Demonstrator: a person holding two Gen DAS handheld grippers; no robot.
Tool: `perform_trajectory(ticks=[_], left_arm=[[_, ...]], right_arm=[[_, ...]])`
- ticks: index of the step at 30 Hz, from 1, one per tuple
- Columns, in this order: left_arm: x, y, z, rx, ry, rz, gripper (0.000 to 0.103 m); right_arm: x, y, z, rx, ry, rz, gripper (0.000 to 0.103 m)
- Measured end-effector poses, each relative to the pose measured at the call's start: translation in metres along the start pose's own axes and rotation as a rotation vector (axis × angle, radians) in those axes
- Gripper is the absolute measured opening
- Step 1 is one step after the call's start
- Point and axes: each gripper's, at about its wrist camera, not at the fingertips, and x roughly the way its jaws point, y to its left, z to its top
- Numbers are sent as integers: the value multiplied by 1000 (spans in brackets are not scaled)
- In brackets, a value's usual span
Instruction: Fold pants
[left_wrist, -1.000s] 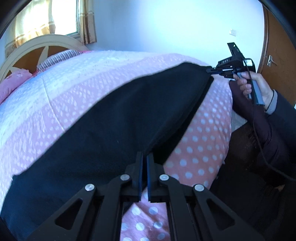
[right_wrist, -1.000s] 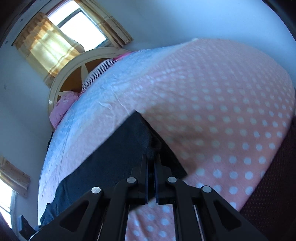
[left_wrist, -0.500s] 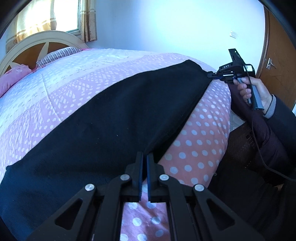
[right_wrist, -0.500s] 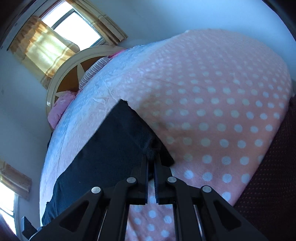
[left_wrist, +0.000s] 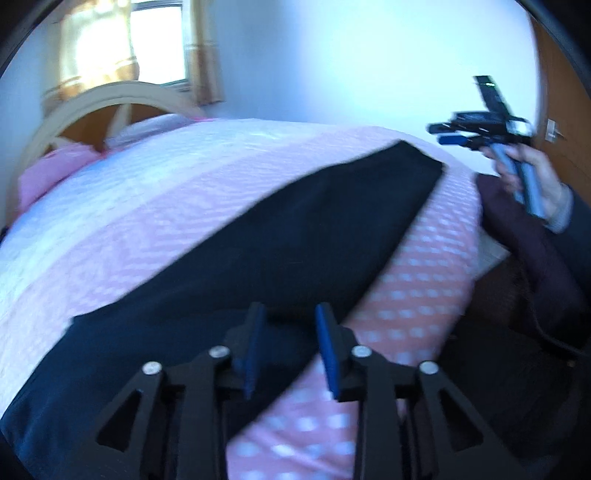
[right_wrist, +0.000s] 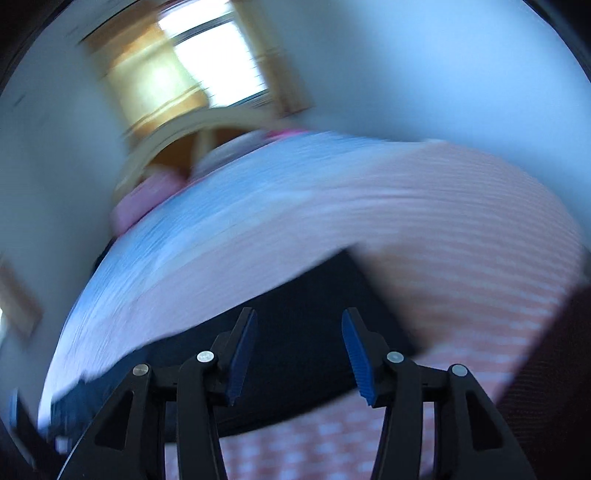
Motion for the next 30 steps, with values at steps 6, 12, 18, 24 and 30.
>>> perform_trajectory(ticks=[6,12,18,24,30], left_arm=[[20,26,-17,-83,69,37,35],[9,20,-29,-51,52,30,38],[-26,43,-43,-73,37,87,40],[-62,102,-71,-166,20,263,45],[-67,130,-99,-227,47,311,45]], right_arm=[[53,86,-45,-214,184,102,50],[65,112,-85,-441,296,5,51],[51,146,-45,-381,235,150,50],[84,238,-32,-374,280,397,50],[156,349,-60,-344,490,584,50]])
